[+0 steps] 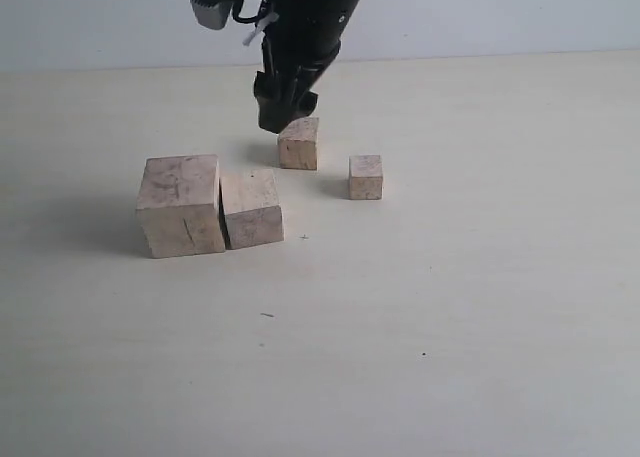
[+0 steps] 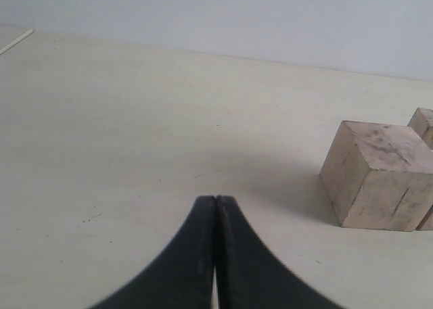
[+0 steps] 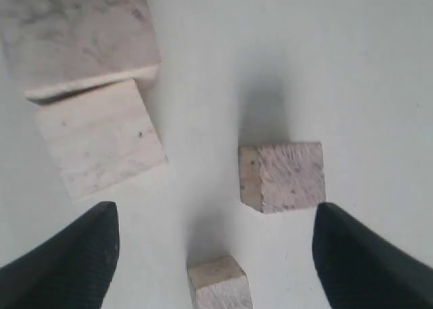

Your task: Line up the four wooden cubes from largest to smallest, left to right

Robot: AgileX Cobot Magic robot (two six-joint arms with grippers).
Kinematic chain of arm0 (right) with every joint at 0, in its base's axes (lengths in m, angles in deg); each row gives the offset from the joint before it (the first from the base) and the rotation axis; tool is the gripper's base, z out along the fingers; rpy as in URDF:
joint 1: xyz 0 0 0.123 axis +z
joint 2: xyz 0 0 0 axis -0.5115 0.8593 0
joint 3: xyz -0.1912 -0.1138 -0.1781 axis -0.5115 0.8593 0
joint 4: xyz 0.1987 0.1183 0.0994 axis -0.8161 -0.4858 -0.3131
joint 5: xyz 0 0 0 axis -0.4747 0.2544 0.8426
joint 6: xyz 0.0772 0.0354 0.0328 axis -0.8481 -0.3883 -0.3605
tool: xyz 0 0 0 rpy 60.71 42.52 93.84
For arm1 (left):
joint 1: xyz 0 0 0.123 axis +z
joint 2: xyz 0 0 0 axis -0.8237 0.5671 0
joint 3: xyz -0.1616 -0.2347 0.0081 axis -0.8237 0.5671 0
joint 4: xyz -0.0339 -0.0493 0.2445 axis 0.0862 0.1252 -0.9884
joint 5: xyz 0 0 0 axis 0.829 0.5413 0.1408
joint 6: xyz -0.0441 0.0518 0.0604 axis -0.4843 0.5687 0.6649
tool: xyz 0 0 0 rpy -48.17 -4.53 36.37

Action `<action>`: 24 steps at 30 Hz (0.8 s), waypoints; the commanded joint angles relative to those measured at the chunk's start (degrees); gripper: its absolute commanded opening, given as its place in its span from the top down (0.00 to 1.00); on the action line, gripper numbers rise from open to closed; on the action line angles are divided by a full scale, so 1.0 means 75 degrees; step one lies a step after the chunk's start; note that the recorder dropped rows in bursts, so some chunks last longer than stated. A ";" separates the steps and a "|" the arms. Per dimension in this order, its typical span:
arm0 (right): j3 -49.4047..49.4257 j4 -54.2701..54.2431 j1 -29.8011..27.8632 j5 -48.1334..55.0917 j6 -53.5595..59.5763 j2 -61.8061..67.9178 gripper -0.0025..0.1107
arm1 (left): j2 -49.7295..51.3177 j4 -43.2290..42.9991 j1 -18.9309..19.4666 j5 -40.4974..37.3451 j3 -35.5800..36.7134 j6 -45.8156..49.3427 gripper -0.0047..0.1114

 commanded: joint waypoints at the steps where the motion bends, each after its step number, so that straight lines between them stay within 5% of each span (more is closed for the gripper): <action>1: -0.0024 0.0782 -0.0080 -0.0063 -0.0922 0.0538 0.34 | -0.0040 -0.0007 -0.0046 0.0069 -0.0004 0.0032 0.96; 24: -0.0024 -0.0390 -0.0080 0.0513 -0.1398 0.1563 0.34 | -0.0040 -0.0007 -0.0046 0.0069 -0.0004 0.0032 0.96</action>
